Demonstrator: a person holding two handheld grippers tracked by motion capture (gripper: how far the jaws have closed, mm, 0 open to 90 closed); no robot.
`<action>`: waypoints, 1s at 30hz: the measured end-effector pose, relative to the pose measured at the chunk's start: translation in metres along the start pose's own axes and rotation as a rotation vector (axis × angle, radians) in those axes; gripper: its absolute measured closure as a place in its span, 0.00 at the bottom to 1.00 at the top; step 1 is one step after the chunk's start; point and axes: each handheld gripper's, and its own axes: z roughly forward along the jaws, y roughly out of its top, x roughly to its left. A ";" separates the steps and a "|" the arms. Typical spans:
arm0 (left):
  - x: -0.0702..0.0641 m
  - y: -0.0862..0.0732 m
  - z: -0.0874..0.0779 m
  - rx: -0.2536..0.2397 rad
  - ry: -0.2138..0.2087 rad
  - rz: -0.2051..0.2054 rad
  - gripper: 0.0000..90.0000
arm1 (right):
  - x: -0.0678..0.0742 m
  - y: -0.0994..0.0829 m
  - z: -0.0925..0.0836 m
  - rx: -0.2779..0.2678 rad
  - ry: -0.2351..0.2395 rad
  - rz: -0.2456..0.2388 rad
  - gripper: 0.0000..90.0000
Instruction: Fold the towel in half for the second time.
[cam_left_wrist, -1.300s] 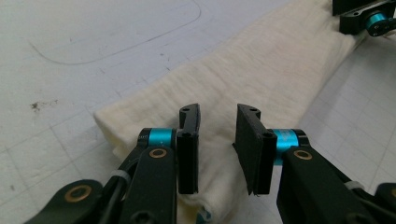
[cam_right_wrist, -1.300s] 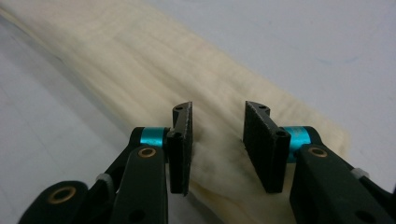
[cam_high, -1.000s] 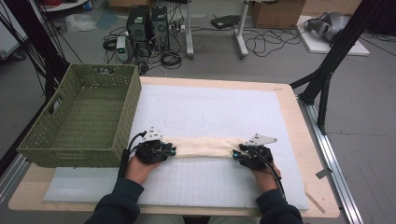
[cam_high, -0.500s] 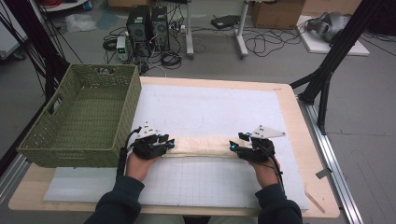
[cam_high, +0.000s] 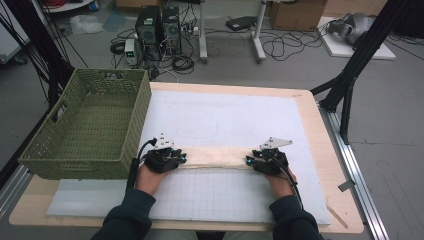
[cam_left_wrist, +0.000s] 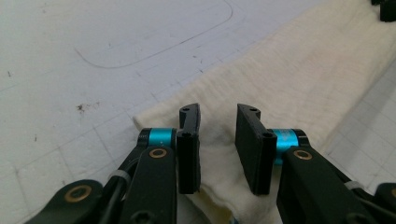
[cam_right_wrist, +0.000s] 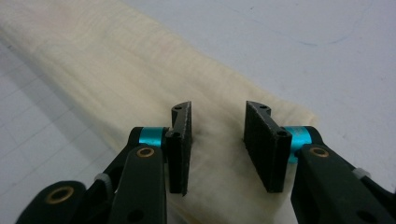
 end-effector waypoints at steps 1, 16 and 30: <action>0.000 0.000 0.000 -0.003 -0.001 -0.005 0.78 | -0.001 -0.001 -0.001 -0.003 -0.002 -0.001 0.68; -0.001 -0.001 -0.006 -0.029 0.007 0.001 0.75 | -0.004 -0.010 -0.029 -0.055 -0.016 -0.026 0.80; 0.000 0.009 -0.029 -0.199 -0.014 -0.032 0.66 | -0.015 -0.011 -0.066 -0.176 -0.066 0.002 0.68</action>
